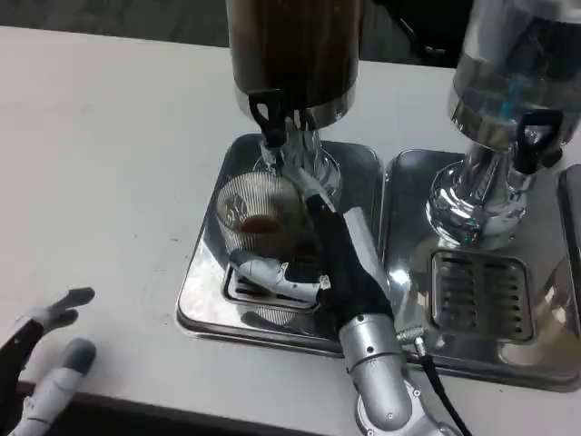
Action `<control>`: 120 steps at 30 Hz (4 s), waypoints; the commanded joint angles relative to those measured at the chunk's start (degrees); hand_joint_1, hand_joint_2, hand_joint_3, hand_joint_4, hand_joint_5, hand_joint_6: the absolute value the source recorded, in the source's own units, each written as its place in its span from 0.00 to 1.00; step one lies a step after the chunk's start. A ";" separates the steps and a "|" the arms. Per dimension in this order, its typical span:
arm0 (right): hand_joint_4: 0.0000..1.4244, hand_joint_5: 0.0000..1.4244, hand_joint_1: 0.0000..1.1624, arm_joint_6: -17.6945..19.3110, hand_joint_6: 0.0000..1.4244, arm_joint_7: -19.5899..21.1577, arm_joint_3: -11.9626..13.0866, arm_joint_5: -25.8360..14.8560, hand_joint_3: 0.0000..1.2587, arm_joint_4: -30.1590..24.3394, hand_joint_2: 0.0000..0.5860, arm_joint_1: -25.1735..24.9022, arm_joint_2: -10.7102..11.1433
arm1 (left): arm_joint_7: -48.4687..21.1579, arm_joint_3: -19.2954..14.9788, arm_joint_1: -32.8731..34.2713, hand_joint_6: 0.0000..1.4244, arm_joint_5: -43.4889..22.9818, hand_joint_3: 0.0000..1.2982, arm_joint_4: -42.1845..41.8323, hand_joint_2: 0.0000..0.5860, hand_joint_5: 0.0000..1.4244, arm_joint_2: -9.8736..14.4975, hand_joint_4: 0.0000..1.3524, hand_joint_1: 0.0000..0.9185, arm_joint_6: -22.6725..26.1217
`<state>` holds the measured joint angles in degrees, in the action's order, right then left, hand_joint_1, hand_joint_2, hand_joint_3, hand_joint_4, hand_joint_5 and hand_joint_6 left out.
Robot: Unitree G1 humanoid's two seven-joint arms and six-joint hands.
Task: Grasp the cup under the faucet to collect the drink, then remove the cup.
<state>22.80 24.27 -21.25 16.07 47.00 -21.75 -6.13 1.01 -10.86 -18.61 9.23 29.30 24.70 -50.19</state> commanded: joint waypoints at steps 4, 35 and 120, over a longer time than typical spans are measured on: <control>0.25 0.31 0.85 1.14 0.34 1.58 0.78 -1.29 0.19 2.25 0.30 0.59 -7.91 | 0.09 -0.92 -1.08 0.03 -0.71 0.22 -1.42 0.26 0.15 -0.24 0.14 0.00 0.72; 0.49 0.59 0.93 5.37 0.80 9.38 -0.52 3.73 0.52 -0.89 0.22 1.14 -5.11 | -0.33 0.26 0.72 0.03 -0.42 0.25 -0.50 0.26 0.16 -1.14 0.17 0.00 1.11; 0.62 0.70 0.80 -34.30 0.96 -14.20 0.28 17.18 0.63 -59.88 0.33 25.03 8.41 | 9.48 3.04 -7.74 0.00 27.52 0.04 -24.17 0.20 0.00 3.71 0.00 0.00 13.37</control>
<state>-12.10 10.13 -21.09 32.59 -10.09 3.30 2.43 9.43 -7.61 -25.09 35.74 6.58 27.27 -37.65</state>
